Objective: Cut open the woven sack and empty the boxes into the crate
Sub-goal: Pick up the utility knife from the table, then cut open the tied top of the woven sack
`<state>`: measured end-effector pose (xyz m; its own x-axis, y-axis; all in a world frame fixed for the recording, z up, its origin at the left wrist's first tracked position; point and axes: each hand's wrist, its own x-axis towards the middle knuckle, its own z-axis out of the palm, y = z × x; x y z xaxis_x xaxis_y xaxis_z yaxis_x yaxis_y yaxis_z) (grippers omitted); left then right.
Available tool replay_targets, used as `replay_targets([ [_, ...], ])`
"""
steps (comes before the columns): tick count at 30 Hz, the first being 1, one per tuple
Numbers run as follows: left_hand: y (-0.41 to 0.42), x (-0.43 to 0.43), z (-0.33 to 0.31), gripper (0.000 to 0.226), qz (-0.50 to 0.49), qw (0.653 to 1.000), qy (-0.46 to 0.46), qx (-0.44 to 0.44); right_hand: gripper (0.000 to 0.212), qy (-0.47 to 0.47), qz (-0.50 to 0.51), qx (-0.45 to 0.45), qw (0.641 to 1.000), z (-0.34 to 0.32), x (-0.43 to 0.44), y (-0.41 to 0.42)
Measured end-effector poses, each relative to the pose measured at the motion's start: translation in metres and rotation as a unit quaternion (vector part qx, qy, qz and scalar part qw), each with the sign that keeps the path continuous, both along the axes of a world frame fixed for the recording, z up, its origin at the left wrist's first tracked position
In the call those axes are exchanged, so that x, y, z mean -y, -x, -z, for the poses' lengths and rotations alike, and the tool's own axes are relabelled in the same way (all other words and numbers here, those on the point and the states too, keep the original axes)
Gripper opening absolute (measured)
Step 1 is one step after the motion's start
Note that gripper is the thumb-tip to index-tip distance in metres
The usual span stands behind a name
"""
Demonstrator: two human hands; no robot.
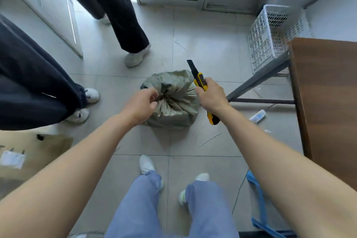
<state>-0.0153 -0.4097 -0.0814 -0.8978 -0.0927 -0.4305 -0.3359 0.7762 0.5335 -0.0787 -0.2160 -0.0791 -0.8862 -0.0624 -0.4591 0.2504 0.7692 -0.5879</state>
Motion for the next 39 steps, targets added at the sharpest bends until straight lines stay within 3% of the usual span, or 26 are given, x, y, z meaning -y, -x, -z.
replay_targets([
  [7,0.01,0.043,0.099,0.029,-0.049,0.998,-0.011,0.033,0.009,-0.01,-0.045,0.044,0.998,0.096,0.053,0.013],
  [11,0.019,0.049,0.177,0.029,-0.073,0.997,-0.018,0.035,0.011,-0.031,-0.083,0.04,0.995,0.165,0.058,0.026],
  [20,0.074,0.042,0.35,0.046,-0.01,0.999,0.038,-0.035,0.013,0.005,-0.071,-0.028,0.997,0.317,0.064,0.053],
  [23,0.103,0.036,0.391,0.061,-0.129,0.987,0.075,-0.053,0.015,0.019,-0.065,-0.063,0.996,0.353,0.064,0.062],
  [26,0.134,0.038,0.422,0.101,-0.311,0.949,-0.05,0.008,0.017,0.048,-0.046,-0.102,0.993,0.378,0.063,0.071],
  [27,0.142,0.039,0.43,0.099,-0.341,0.937,-0.071,0.011,0.016,0.065,-0.036,-0.114,0.991,0.384,0.063,0.075],
  [28,0.149,0.039,0.436,0.083,-0.352,0.934,-0.069,-0.009,0.017,0.079,-0.027,-0.127,0.988,0.387,0.062,0.078],
  [30,0.157,0.035,0.441,0.023,-0.3,0.947,-0.041,-0.113,0.02,0.097,-0.013,-0.156,0.983,0.392,0.062,0.084],
  [31,0.158,0.03,0.44,0.005,-0.252,0.952,-0.043,-0.168,0.02,0.102,-0.007,-0.173,0.98,0.393,0.061,0.087],
  [35,0.134,-0.003,0.437,0.022,-0.008,0.965,-0.097,-0.245,0.022,0.079,0.029,-0.213,0.973,0.383,0.063,0.092],
  [37,0.116,-0.019,0.434,0.029,0.147,0.953,-0.063,-0.259,0.028,0.068,0.042,-0.204,0.976,0.378,0.064,0.096],
  [39,0.105,-0.027,0.434,0.032,0.276,0.927,0.03,-0.252,0.031,0.03,0.044,-0.197,0.979,0.377,0.062,0.101],
])
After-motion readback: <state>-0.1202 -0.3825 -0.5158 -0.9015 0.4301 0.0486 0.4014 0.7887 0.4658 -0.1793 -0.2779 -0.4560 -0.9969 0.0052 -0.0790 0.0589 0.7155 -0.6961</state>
